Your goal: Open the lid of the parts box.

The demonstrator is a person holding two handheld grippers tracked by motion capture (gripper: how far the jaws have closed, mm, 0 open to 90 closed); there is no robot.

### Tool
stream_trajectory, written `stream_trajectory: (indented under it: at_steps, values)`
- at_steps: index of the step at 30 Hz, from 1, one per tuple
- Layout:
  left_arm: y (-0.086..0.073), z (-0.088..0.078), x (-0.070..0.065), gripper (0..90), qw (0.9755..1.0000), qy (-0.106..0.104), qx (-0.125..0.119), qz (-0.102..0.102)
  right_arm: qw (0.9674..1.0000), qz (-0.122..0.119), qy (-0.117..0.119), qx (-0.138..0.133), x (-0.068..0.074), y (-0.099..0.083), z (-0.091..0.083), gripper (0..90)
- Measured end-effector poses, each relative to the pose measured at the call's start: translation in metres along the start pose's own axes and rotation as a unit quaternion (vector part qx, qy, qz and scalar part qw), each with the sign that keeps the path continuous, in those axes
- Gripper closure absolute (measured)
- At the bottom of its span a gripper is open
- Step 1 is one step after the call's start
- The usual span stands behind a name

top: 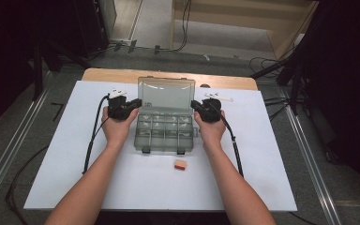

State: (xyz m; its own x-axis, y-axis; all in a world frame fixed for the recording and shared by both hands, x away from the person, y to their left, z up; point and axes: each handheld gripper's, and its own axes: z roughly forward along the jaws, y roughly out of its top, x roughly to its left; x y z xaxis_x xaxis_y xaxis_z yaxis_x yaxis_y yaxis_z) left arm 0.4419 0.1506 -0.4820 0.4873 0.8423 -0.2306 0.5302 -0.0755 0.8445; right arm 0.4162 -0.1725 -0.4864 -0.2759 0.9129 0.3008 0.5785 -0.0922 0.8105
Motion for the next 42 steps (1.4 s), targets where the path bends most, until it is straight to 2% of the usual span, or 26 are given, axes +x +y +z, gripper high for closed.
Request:
stream_trajectory:
  at_steps: [3, 11, 15, 19, 23, 31, 37, 42]
  values:
    - [0.002, 0.000, 0.001, 83.0, 1.0000, -0.001, 0.002, -0.009, 1.0000, 0.008, 0.001, 0.001, -0.001, 0.000, 0.001, 84.3]
    - [0.006, 0.003, 0.003, 85.1, 0.9999, -0.004, 0.007, -0.014, 0.9999, 0.017, 0.002, 0.000, -0.003, 0.000, 0.002, 84.2]
    - [0.006, 0.005, 0.007, 85.0, 0.9994, -0.013, 0.008, -0.029, 0.9998, 0.019, 0.005, 0.000, -0.004, 0.000, 0.003, 84.0]
    - [0.009, 0.007, 0.006, 85.0, 0.9995, -0.011, 0.018, -0.025, 0.9996, 0.028, 0.006, 0.002, -0.005, 0.000, 0.004, 83.8]
    - [0.009, 0.008, 0.008, 84.9, 0.9990, -0.014, 0.019, -0.038, 0.9994, 0.033, 0.007, 0.004, -0.006, 0.001, 0.005, 83.7]
    - [0.009, 0.009, 0.010, 84.8, 0.9986, -0.020, 0.021, -0.045, 0.9989, 0.044, 0.017, 0.007, -0.009, 0.001, 0.007, 83.5]
    - [0.008, 0.011, 0.015, 84.4, 0.9971, -0.032, 0.021, -0.066, 0.9982, 0.053, 0.023, 0.015, -0.012, 0.003, 0.009, 83.3]
    - [0.008, 0.012, 0.016, 84.2, 0.9968, -0.034, 0.025, -0.068, 0.9978, 0.058, 0.028, 0.018, -0.014, 0.003, 0.010, 83.1]
